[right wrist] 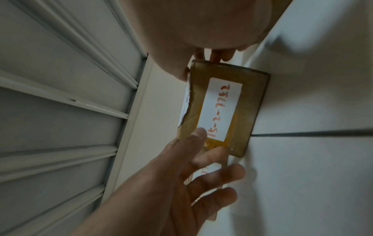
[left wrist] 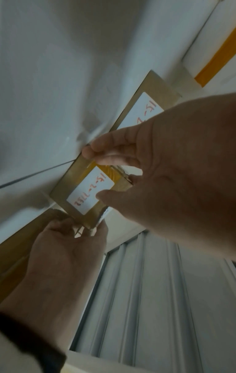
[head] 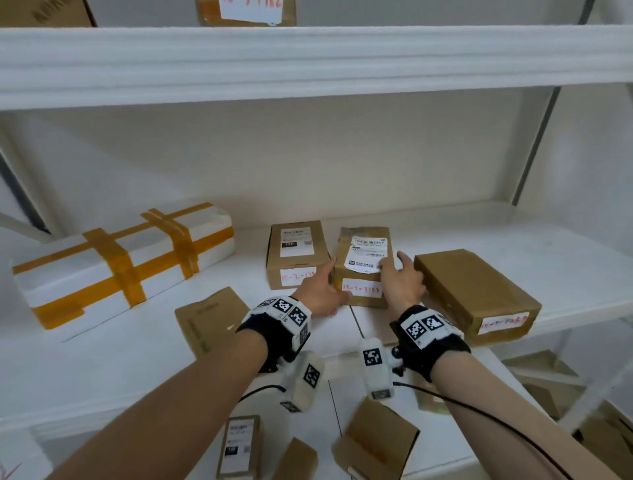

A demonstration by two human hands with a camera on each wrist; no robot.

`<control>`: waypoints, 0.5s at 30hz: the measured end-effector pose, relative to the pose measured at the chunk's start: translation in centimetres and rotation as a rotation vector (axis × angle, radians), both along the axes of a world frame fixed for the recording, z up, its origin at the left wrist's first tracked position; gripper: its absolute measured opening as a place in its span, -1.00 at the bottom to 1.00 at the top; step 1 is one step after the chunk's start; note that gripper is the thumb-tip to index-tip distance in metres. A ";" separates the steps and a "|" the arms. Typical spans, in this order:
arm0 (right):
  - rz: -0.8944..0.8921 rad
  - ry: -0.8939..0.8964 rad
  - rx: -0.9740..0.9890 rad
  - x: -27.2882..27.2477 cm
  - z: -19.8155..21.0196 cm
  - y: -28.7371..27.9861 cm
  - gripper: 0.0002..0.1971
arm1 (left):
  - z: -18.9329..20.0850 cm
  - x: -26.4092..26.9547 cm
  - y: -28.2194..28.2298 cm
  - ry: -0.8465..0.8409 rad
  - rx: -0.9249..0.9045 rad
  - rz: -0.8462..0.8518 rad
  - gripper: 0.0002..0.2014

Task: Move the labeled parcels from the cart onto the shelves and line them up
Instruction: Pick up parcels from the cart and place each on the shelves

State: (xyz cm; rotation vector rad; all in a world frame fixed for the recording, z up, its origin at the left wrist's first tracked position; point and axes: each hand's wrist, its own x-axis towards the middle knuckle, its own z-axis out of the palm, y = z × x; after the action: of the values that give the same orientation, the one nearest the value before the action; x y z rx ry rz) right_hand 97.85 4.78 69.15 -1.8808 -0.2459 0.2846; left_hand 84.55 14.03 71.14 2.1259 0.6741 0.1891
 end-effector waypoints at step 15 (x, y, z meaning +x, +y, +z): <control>0.271 0.031 0.243 -3.0 0.6 1.3 -0.56 | -0.5 -1.7 0.1 -0.015 0.049 0.051 -0.39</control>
State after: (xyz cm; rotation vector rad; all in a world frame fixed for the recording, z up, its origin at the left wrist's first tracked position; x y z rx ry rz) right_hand 94.80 6.06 69.80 -1.6010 -0.4938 0.4474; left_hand 82.83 14.15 70.66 2.1531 0.7220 0.2511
